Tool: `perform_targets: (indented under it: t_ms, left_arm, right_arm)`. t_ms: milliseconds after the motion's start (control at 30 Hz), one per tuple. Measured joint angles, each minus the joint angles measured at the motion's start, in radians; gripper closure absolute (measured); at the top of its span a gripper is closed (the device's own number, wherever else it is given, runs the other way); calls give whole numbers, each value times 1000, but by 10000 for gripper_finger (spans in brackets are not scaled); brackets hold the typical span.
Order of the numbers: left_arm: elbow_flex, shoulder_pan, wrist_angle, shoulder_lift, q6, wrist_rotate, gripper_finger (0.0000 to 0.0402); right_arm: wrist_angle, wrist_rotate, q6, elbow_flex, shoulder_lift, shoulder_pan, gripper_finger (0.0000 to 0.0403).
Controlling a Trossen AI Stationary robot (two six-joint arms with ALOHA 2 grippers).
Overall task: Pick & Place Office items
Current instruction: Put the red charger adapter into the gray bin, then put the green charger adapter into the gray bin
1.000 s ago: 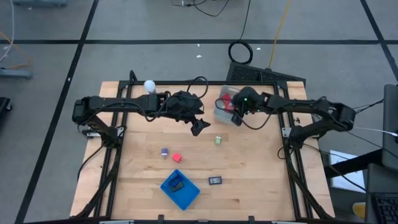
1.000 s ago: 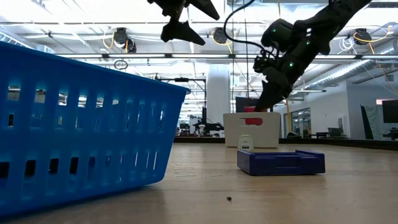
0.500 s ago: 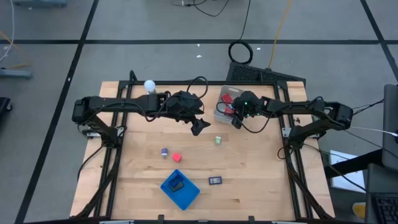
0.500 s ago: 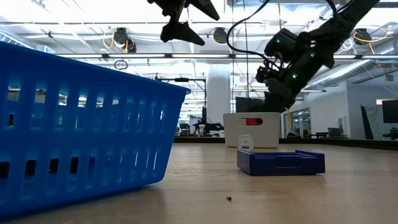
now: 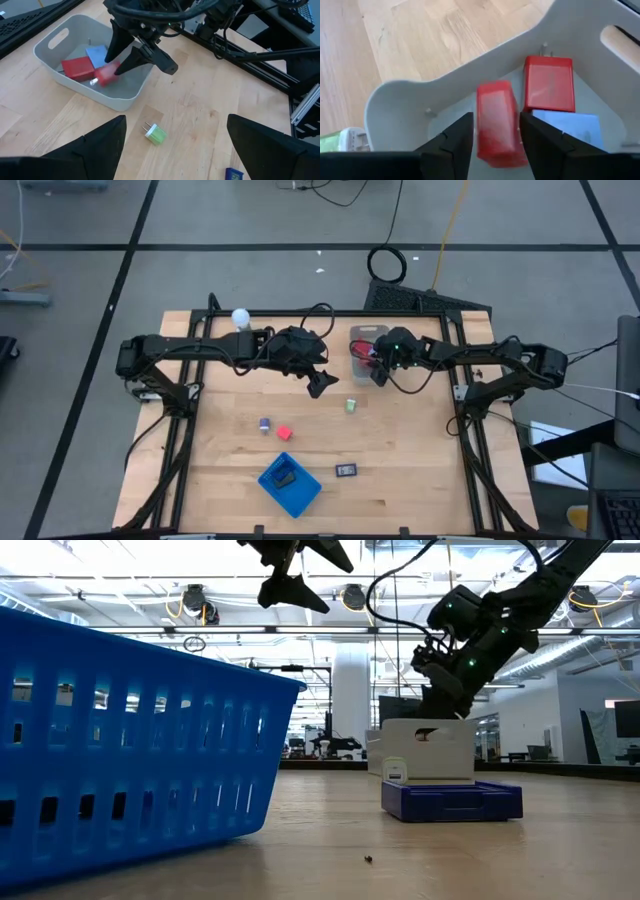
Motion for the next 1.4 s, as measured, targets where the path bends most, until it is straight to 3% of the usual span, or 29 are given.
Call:
perform_targets:
  t_ms: [333, 600, 900, 1233, 1400]
  left_arm:
    - [0, 0, 0, 0, 1, 0, 53]
    - [0, 0, -3, 0, 14, 0, 52]
    - [0, -16, 26, 0, -33, 2, 52]
    - [0, -30, 167, 0, -102, 1, 53]
    - [0, -32, 235, 0, -151, -13, 53]
  right_arm:
    - [17, -23, 69, 0, -32, 11, 201]
    - [16, -20, 34, 0, -180, 53, 169]
    - [-1, -25, 32, 0, -358, 87, 171]
    - [18, -27, 80, 0, -552, 137, 176]
    - [28, -158, 94, 0, -620, 145, 174]
